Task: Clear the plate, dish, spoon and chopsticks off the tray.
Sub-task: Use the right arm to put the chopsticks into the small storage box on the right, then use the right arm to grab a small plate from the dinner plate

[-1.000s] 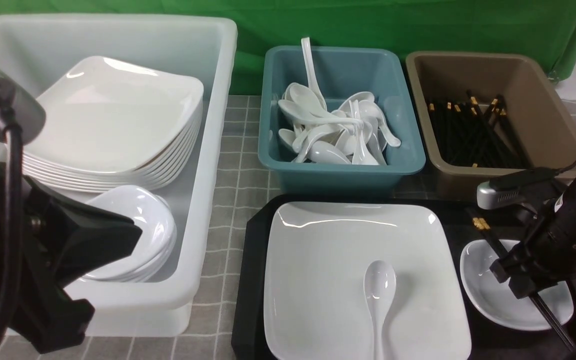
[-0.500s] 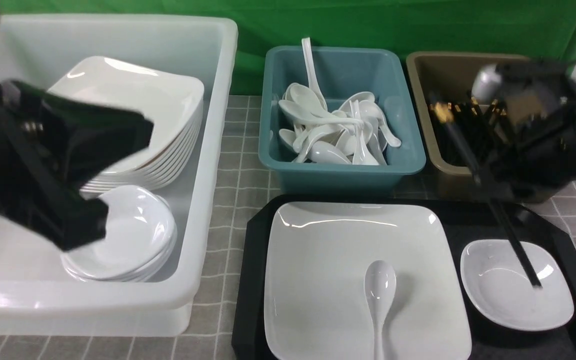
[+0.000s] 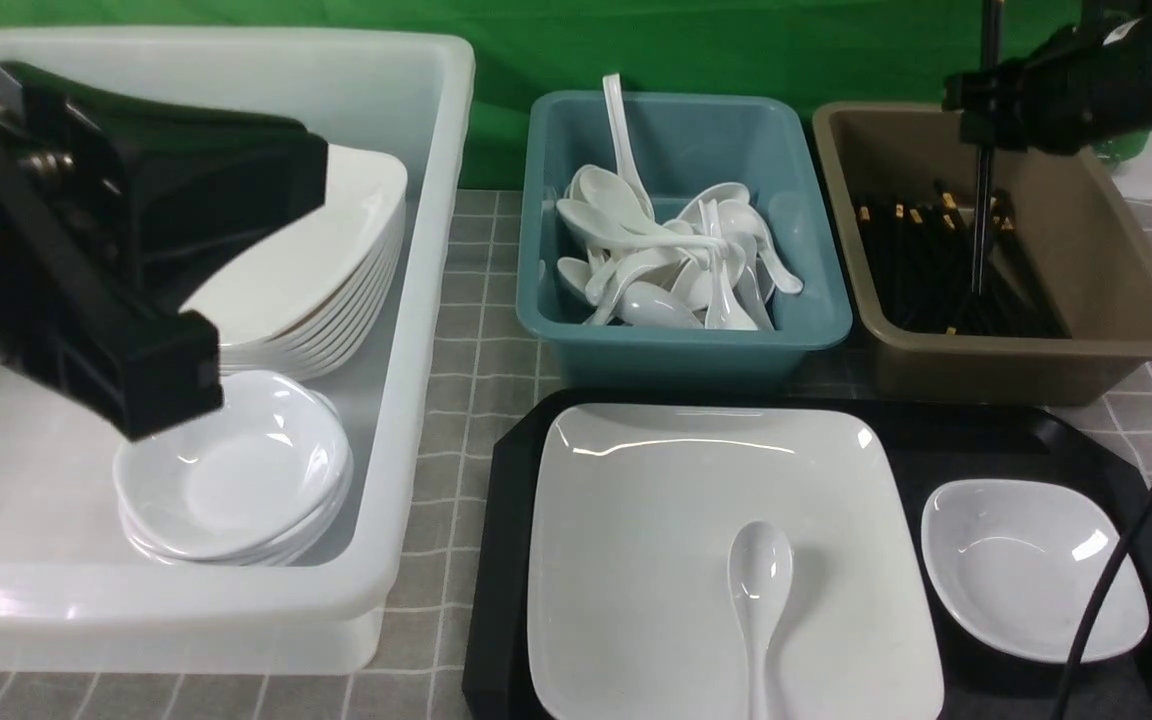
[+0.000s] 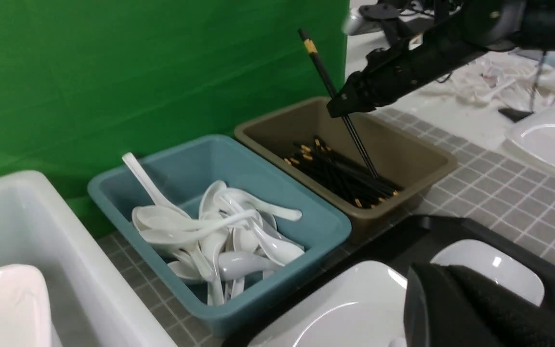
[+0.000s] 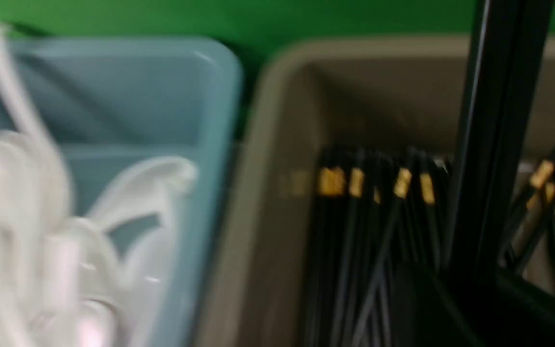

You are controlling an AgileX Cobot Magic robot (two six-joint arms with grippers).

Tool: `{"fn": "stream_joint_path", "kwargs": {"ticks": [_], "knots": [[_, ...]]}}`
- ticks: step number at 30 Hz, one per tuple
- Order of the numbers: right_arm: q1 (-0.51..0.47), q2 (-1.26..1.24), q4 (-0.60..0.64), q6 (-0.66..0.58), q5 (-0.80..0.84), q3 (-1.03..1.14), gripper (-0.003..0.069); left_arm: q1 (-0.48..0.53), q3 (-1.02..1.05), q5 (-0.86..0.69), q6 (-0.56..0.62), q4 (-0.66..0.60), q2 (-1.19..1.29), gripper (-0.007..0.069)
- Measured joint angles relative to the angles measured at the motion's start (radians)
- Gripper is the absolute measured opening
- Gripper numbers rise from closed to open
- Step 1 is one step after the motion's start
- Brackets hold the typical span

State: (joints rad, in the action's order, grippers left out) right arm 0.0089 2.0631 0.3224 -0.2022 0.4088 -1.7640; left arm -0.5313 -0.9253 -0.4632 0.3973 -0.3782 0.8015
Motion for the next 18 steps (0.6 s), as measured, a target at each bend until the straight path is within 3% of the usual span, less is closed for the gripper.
{"fn": "stream_joint_path", "kwargs": {"ticks": [7,15,18], "knots": [[-0.03,-0.027,-0.022,-0.002,0.128,-0.005,0.0454,0.0,0.0,-0.007,0.0,0.0,0.0,0.002],[0.016,-0.264,-0.093,-0.024,0.47,0.018,0.0368,0.0,-0.002,-0.031,0.001,0.065,0.0,0.002],[0.123,-0.404,-0.204,-0.026,0.558,0.164,0.0353,0.0,-0.002,-0.059,0.002,0.106,0.0,0.002]]}}
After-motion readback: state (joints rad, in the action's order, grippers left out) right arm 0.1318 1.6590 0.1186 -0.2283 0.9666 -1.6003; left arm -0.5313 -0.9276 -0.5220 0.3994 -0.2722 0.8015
